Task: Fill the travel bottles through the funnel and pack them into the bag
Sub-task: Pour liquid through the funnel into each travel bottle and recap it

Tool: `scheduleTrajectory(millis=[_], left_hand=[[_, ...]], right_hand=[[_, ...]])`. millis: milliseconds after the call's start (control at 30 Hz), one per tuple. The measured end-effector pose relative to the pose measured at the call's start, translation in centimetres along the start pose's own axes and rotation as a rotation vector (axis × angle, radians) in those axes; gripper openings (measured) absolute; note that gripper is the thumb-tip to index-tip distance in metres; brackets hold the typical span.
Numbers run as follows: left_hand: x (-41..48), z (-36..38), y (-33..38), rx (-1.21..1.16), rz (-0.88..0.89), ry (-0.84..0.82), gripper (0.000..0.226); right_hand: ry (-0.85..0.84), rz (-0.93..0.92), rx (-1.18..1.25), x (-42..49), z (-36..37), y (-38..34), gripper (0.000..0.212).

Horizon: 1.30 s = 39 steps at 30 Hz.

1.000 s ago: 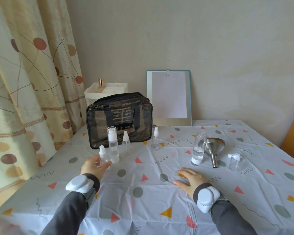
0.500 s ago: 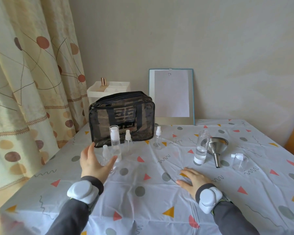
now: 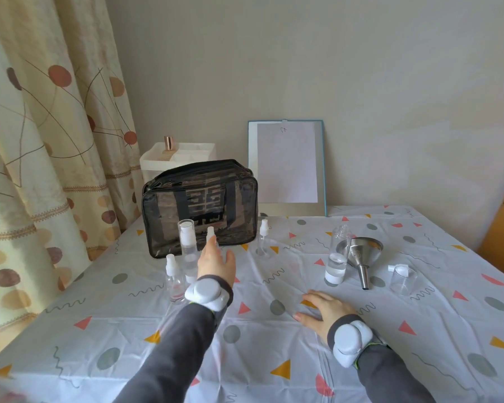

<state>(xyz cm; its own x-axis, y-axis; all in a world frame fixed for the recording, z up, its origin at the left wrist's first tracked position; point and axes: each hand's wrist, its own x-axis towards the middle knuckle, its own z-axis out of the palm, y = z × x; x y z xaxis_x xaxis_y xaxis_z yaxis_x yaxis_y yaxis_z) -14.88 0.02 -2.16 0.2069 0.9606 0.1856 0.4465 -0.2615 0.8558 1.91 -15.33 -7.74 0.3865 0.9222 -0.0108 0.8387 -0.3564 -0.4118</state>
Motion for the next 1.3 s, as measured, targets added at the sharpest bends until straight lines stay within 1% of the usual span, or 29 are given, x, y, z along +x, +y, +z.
scheduleTrajectory(millis=[133,233,300,400,533,667,767,900,967,1100,1200,1300], left_hand=[[1.2,1.3,0.6,0.084,-0.002,0.021,0.059],[1.7,1.8,0.9,0.129,-0.001,0.044,0.063],[1.9,2.1,1.0,0.154,-0.009,0.095,0.065],[1.7,2.6,1.0,0.176,0.012,0.164,0.063],[2.2,2.9,0.5,0.203,0.052,0.231,0.055],[3.4,3.1,0.3,0.196,0.020,0.219,0.066],[4.3,3.1,0.1,0.209,-0.022,0.206,0.069],[5.4,2.9,0.2,0.213,-0.138,0.163,0.066],[5.7,2.9,0.2,0.242,-0.186,0.142,0.060],[5.9,2.4,-0.3,0.295,-0.101,0.102,0.035],[5.1,2.1,0.3,0.257,-0.048,0.056,0.033],[2.7,2.3,1.6,0.120,0.078,0.031,0.030]], right_hand=[[-0.037,0.017,-0.038,0.3,-0.7,-0.1,0.054],[-0.026,0.019,-0.063,0.1,-0.5,-0.1,0.054],[-0.017,0.020,-0.062,0.0,-0.4,-0.1,0.053],[-0.010,0.024,-0.051,0.0,-0.4,0.0,0.052],[-0.006,0.024,-0.042,0.1,-0.2,0.1,0.050],[0.002,0.026,-0.029,0.1,0.0,0.1,0.050],[-0.009,0.026,-0.036,0.1,-0.1,0.1,0.053],[-0.011,0.029,-0.031,0.0,-0.1,0.0,0.053],[-0.006,0.029,-0.035,0.0,-0.2,0.0,0.053],[-0.002,0.030,-0.035,0.0,-0.2,0.0,0.052],[-0.004,0.029,-0.029,-0.1,-0.2,0.0,0.052],[0.002,0.018,-0.028,-0.2,-0.3,-0.1,0.048]])
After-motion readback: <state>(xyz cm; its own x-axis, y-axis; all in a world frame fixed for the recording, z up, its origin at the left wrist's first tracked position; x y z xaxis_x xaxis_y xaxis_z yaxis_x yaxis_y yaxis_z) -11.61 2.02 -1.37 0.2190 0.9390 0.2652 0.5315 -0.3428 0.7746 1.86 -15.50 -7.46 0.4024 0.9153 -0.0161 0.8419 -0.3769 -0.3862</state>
